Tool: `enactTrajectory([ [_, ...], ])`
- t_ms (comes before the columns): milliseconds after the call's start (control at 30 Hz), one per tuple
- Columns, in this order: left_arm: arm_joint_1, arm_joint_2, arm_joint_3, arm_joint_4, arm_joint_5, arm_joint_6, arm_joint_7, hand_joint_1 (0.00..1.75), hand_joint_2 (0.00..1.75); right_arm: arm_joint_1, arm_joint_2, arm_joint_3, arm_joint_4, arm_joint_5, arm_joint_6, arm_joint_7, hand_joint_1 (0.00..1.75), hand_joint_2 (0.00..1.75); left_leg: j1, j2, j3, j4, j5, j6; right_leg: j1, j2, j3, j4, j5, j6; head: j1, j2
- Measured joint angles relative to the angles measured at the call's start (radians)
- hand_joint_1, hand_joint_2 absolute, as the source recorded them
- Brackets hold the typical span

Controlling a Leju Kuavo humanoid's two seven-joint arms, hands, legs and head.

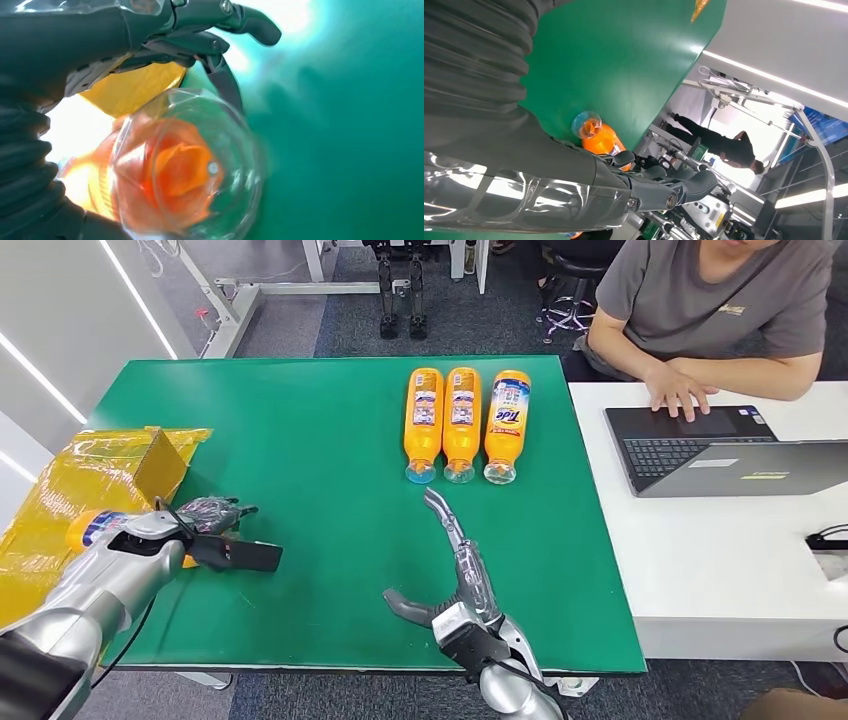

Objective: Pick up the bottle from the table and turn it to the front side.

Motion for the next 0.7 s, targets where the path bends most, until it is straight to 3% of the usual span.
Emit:
enactTrajectory([
  [233, -0.029, 0.003, 0.000, 0.006, -0.001, -0.128, 0.010, 0.00, 1.75, -0.010, 0.000, 0.000, 0.015, -0.005, -0.007, -0.001, 0.00, 1.75, 0.000, 0.001, 0.001, 0.000, 0.000, 0.000, 0.000, 0.001, 0.001, 0.000, 0.000, 0.000, 0.000, 0.000],
  [700, -0.034, 0.072, 0.008, 0.007, 0.009, -0.181, -0.021, 0.00, 1.75, -0.020, 0.001, 0.000, 0.025, -0.014, 0.001, 0.000, 0.00, 1.75, 0.000, 0.003, 0.004, -0.002, 0.000, -0.001, 0.000, 0.003, 0.002, 0.001, 0.000, 0.000, 0.000, 0.000],
])
